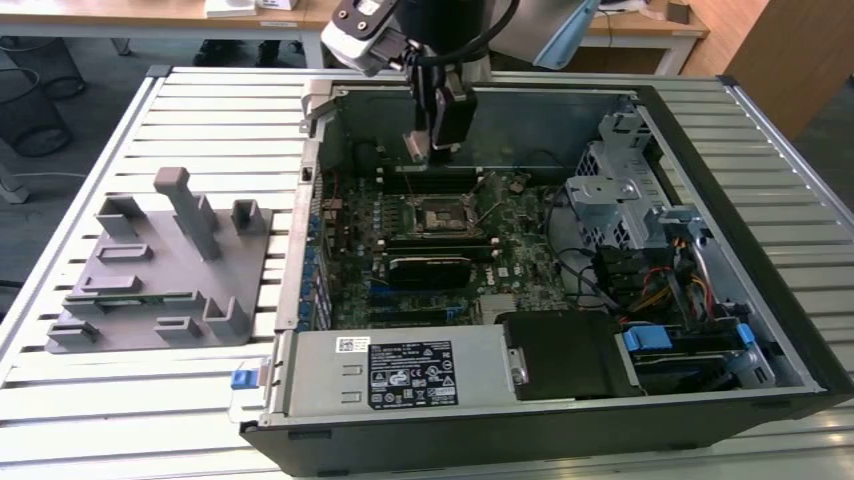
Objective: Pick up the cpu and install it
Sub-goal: 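Place the cpu into insertion slot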
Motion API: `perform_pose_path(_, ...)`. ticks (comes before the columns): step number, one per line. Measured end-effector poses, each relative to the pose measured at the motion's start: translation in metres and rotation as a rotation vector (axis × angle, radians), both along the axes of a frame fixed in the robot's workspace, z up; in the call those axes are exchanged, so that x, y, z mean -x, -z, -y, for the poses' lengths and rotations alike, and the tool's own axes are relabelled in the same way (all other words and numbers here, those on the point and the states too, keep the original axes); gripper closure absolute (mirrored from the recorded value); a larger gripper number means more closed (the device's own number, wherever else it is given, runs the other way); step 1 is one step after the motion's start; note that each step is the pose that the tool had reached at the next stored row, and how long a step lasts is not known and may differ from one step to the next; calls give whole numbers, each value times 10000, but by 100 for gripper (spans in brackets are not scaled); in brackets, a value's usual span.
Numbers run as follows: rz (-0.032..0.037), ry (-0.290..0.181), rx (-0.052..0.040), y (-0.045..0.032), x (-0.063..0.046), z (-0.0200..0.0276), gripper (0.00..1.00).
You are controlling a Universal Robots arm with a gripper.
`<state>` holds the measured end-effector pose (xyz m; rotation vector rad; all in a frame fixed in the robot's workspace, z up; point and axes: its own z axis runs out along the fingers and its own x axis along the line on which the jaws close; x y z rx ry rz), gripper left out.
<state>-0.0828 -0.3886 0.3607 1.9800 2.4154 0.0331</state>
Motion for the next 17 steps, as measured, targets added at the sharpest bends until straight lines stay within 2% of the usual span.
perform_pose_path(7, 2, 34, 4, 20, 1, -3, 46)
perform_pose_path(13, -1, 513, 28, 64, 1, -23, 46)
perform_pose_path(17, -8, 598, 17, 152, -9, -94, 46)
